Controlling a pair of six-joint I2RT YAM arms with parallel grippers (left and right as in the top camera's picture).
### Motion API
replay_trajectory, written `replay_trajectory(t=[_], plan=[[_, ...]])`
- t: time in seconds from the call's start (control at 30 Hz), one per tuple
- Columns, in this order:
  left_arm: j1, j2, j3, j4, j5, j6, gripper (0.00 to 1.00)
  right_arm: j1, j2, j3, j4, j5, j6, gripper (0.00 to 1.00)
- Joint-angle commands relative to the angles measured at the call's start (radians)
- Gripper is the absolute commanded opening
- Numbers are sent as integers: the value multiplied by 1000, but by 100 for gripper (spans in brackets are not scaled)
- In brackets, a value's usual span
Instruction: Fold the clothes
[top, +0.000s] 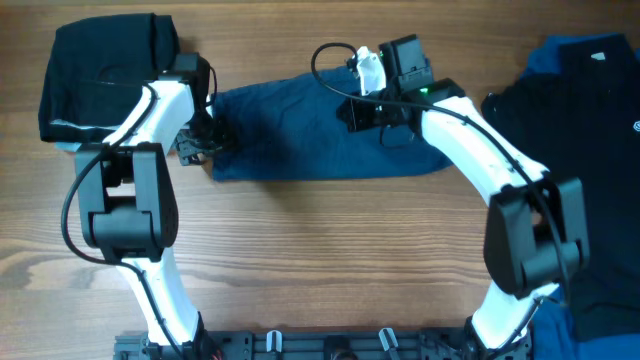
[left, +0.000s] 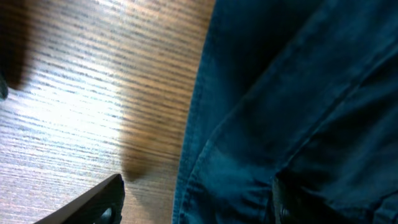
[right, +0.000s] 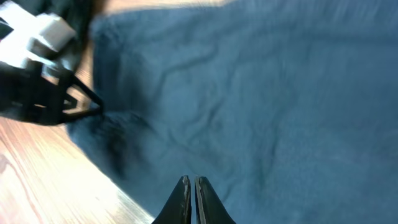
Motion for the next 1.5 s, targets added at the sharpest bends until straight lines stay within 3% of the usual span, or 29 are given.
replay_trajectory(t=[0.0, 0.2, 0.43, 0.83, 1.07, 1.3, 1.47], plan=[[31, 16, -6, -7, 51, 25, 80, 8, 74, -10, 37, -85, 14, 4], [71, -44, -5, -6, 112, 23, 91, 26, 141, -10, 56, -87, 42, 5], [72, -70, -5, 25, 267, 56, 90, 37, 180, -10, 62, -82, 56, 5], [72, -68, -17, 77, 259, 55, 92, 38, 189, -10, 62, -71, 56, 5], [72, -68, -158, 213, 260, 40, 92, 38, 189, -10, 63, -71, 56, 6], [70, -68, -204, 241, 222, 4, 73, 38, 189, -10, 63, -71, 58, 6], [26, -68, -204, 249, 151, -18, 72, 38, 189, -10, 63, -71, 59, 6]])
